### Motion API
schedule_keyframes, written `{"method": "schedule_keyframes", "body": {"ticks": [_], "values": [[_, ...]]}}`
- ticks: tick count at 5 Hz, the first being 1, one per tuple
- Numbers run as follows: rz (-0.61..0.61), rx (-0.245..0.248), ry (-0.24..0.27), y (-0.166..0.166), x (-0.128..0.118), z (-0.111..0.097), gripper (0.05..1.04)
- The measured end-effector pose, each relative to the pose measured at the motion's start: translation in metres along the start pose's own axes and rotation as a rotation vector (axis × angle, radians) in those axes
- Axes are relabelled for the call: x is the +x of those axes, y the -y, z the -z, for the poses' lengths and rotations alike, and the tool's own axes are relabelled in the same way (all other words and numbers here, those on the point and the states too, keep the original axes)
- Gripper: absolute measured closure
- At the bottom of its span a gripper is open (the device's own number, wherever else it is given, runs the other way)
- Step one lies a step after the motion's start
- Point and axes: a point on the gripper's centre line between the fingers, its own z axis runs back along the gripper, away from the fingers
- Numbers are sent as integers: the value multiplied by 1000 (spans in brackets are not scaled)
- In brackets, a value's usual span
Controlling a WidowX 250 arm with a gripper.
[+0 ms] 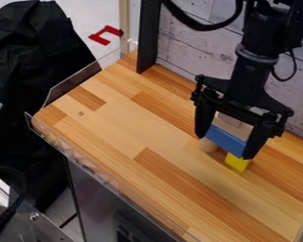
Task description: Remove the green cube from the tower and put it in the left side of the table
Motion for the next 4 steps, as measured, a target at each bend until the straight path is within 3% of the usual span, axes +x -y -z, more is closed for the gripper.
{"method": "schedule_keyframes", "body": {"ticks": [1, 2, 4], "values": [[-2, 10, -24, -1, -1, 8, 83], [0, -20, 48, 1, 2, -6, 83], [6, 24, 86, -7, 4, -14, 83]]}}
